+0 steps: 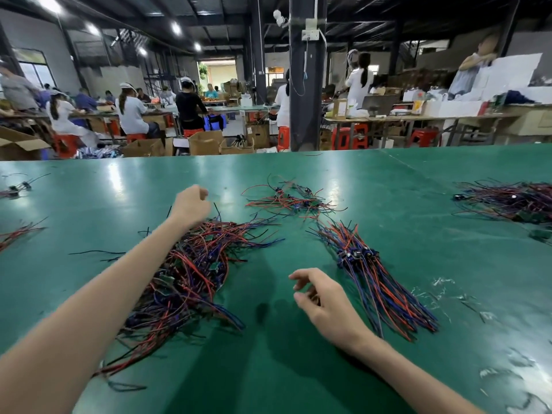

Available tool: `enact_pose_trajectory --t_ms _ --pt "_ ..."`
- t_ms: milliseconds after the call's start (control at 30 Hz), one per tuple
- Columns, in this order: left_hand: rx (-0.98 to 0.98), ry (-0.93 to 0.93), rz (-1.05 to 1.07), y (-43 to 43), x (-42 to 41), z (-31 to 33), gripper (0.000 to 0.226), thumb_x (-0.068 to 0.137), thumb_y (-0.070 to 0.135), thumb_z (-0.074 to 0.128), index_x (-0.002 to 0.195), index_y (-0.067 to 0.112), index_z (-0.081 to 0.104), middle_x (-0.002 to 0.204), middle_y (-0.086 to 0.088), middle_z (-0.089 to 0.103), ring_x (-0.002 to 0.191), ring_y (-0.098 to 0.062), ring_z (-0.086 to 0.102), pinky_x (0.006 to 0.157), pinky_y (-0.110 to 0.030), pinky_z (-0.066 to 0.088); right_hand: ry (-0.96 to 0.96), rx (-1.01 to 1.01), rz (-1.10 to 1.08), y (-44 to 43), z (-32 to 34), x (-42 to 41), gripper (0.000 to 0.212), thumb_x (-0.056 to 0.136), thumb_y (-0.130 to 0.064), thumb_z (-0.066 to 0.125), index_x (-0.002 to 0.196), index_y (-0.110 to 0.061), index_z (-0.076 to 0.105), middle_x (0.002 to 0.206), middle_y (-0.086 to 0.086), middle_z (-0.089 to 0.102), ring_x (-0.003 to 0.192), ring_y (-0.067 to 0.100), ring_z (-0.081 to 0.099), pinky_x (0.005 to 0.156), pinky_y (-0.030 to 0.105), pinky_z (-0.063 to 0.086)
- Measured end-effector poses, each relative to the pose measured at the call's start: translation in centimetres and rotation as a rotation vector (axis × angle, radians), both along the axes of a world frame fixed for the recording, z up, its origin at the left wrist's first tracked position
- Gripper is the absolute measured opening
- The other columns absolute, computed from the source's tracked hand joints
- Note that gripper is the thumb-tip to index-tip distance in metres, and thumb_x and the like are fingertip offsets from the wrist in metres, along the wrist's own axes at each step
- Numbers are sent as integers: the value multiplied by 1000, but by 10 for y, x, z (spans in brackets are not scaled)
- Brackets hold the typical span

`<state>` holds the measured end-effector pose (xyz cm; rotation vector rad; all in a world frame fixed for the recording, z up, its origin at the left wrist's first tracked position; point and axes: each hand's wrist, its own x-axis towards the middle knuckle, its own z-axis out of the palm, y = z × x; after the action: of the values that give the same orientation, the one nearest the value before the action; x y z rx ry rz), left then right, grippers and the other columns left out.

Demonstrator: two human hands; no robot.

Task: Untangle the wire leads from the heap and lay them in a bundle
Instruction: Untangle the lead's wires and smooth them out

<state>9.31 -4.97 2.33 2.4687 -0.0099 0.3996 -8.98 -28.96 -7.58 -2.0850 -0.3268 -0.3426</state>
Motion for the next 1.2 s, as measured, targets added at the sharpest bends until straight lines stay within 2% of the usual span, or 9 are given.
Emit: enact_pose_trajectory --t_ms 100,233,433,600,667,767,900,1033,1200 --pt "172 136 -7 36 -12 4 32 91 3 48 121 1 60 125 -15 59 113 -31 55 95 -35 46 -4 -25 -11 0 0 1 21 89 -1 58 103 -17 61 95 -1 60 69 9 53 69 14 43" --pt "292 513 -195 59 -39 -2 29 92 16 60 120 9 61 118 -10 59 107 -28 57 84 -32 47 -9 -61 -25 0 1 1 18 88 1 59 98 -14 64 92 -1 60 67 15 55 67 15 42" --pt "339 312 -168 58 -44 -18 16 89 18 65 104 14 68 117 -6 63 111 -23 56 94 -31 43 13 -39 -41 1 4 -1 20 85 4 61 90 -15 65 90 1 60 70 26 60 69 23 46" --pt "175 192 -98 59 -42 -20 6 86 19 69 84 14 67 102 -10 70 84 -20 59 82 -34 51 70 27 -52 -1 9 -4 19 84 4 62 89 -14 66 91 3 62 72 29 61 71 26 48" --pt "104 84 -29 59 -42 -19 9 86 25 69 83 16 68 110 -12 66 96 -25 58 90 -39 48 78 27 -52 -1 11 -5 18 85 3 61 89 -13 66 92 3 61 72 29 61 71 28 49" --pt "176 -89 98 57 -43 -9 13 86 32 67 87 19 68 120 -15 52 116 -35 43 100 -41 35 89 24 -46 0 11 -6 15 85 3 61 91 -11 67 94 3 61 73 29 62 73 30 50" --pt "160 67 17 52 -41 -7 13 94 19 57 100 10 63 116 -12 63 86 -26 59 80 -35 50 102 20 -51 -1 11 -6 15 86 2 61 91 -10 67 94 3 60 75 29 61 73 28 49" --pt "374 268 -65 50 -37 -24 30 95 19 52 120 5 62 125 -11 61 111 -28 56 93 -34 46 105 11 -50 0 12 -8 16 86 2 61 90 -12 67 94 1 60 74 28 61 71 25 49" --pt "198 203 66 49 -32 -25 22 83 1 54 83 6 75 94 -10 72 75 -25 63 69 -34 55 109 11 -47 0 12 -7 16 86 3 61 89 -11 67 94 2 60 75 28 62 72 26 49"
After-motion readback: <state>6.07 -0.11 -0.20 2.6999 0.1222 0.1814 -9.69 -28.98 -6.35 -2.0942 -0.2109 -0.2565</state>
